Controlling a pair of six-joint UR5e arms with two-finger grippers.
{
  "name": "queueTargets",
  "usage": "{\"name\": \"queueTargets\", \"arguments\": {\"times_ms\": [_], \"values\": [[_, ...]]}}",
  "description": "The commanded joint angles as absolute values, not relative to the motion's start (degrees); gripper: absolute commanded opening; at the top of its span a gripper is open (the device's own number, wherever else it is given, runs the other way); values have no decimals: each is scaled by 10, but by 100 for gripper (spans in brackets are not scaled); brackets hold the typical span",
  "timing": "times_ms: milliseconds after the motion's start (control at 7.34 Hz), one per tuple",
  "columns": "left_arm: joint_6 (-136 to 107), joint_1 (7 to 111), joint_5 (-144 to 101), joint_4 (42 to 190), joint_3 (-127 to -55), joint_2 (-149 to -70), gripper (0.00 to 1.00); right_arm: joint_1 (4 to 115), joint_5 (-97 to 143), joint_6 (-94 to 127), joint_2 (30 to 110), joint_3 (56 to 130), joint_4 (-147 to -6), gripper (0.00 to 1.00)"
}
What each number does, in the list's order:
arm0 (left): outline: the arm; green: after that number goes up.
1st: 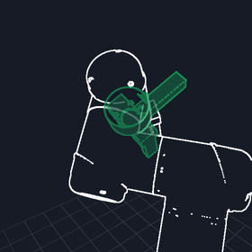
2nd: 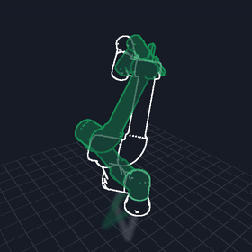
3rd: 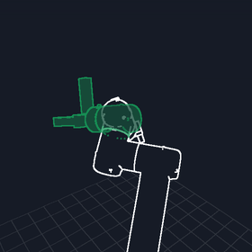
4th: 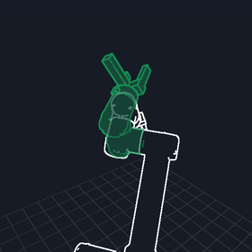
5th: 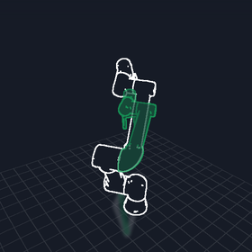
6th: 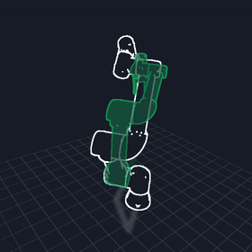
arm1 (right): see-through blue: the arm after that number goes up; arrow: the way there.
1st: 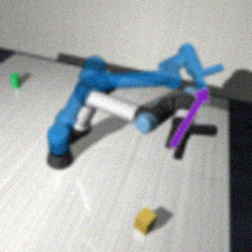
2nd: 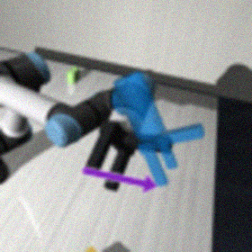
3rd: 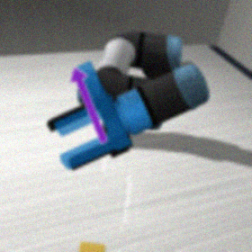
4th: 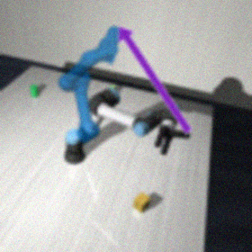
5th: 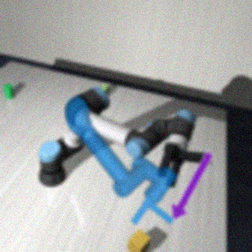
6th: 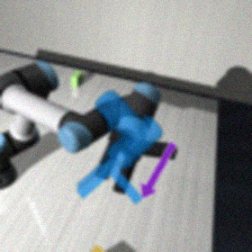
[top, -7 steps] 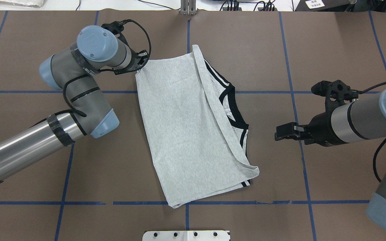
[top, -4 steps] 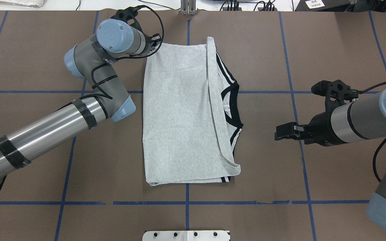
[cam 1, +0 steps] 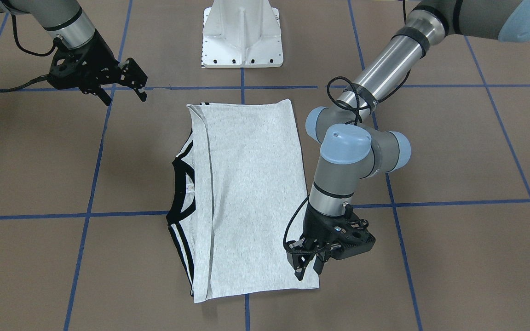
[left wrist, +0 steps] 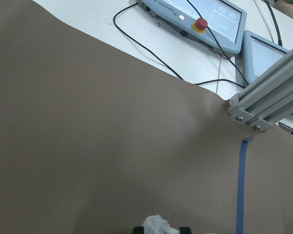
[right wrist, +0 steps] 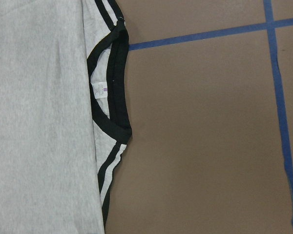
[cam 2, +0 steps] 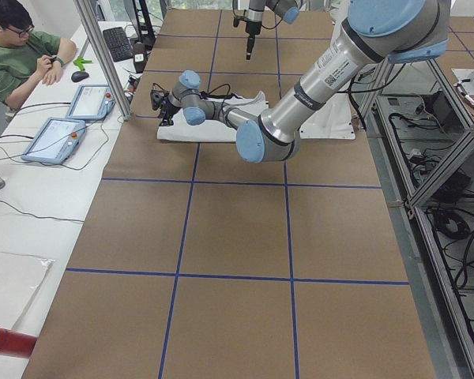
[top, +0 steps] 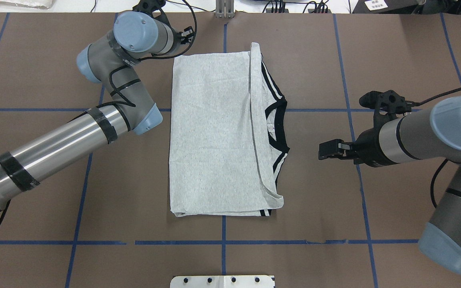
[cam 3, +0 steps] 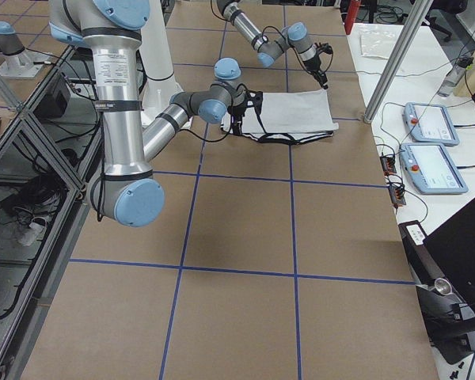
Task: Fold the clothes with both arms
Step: 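Release the shirt with the left gripper while the right gripper moves over the shirt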
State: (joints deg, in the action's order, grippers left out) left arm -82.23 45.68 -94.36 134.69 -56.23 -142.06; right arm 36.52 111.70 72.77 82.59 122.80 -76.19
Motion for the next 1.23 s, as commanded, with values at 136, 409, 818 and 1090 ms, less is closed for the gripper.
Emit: {"name": "queueTargets", "arguments": {"times_ms": [136, 409, 818, 1090], "values": [[-785, 474, -1002, 1276, -693, -1335, 100, 359, 1104, 715, 670, 1134, -869, 100], [-776, 473, -1051, 1180, -837, -1278, 100, 324, 1045, 658, 597, 1064, -912, 100], [-776, 468, -1077, 1143, -962, -1208, 100, 269, 994, 635, 520, 951, -913, 100], [-779, 467, -1078, 1143, -964, -1208, 100, 258, 994, 618, 520, 934, -930, 100]]}}
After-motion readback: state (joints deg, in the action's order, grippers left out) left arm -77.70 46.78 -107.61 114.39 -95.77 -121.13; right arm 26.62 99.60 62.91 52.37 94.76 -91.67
